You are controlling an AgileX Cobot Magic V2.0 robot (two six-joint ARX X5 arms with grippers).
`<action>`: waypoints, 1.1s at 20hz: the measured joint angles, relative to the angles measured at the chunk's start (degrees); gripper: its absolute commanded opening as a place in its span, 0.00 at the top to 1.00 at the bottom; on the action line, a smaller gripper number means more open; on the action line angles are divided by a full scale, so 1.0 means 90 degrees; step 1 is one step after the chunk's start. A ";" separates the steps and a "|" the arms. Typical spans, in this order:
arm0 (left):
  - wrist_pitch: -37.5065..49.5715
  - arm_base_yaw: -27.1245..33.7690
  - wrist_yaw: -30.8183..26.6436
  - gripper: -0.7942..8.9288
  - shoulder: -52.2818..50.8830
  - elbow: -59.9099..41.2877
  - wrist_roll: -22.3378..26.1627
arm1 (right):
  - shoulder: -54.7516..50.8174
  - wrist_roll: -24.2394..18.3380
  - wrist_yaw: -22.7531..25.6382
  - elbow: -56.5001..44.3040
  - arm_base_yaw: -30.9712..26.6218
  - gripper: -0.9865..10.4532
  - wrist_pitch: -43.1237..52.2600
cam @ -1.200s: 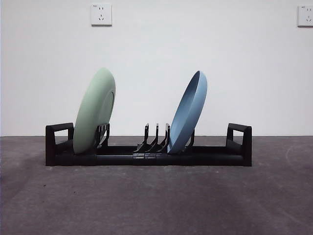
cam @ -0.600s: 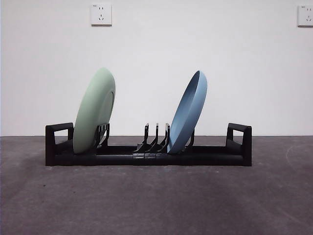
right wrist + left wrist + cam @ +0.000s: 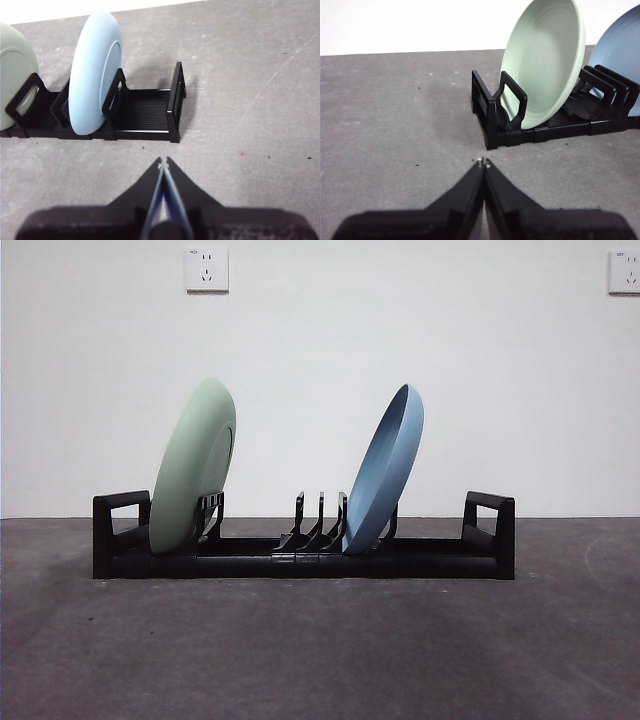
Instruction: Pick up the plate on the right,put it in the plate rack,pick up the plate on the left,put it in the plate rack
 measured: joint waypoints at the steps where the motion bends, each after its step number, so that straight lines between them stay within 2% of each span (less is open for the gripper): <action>1: 0.0000 0.0000 0.0000 0.92 0.0000 0.0000 0.0000 | 0.0000 0.0000 0.0000 0.0000 0.0000 0.91 0.0000; 5: 0.0000 0.0000 0.0000 0.92 0.0000 0.0000 0.0000 | -0.0063 -0.0036 0.0046 0.0000 0.0000 0.91 -0.0036; 7: 0.0000 0.0000 -0.0005 0.92 0.0000 0.0000 0.0000 | -0.0444 -0.0194 0.0291 -0.0002 -0.0061 0.91 -0.0209; 11: 0.0000 0.0000 -0.0002 0.92 0.0000 0.0000 0.0000 | -0.1345 -0.0753 0.0257 -0.0151 -0.0532 0.91 -0.0044; 13: 0.0000 0.0000 0.0000 0.92 0.0000 0.0000 0.0000 | -0.1921 -0.0908 -0.0080 -0.0605 -0.0923 0.91 0.0104; 15: 0.0000 0.0000 -0.0002 0.92 0.0000 0.0000 0.0000 | -0.2497 -0.0964 -0.0197 -0.1285 -0.1185 0.91 0.0573; 18: 0.0000 0.0000 0.0000 0.92 0.0000 0.0000 0.0000 | -0.3164 -0.0928 -0.0386 -0.2307 -0.1256 0.91 0.1134; 22: 0.0000 0.0000 -0.0002 0.92 0.0000 0.0000 0.0000 | -0.3495 -0.0731 -0.0406 -0.3099 -0.1256 0.91 0.1496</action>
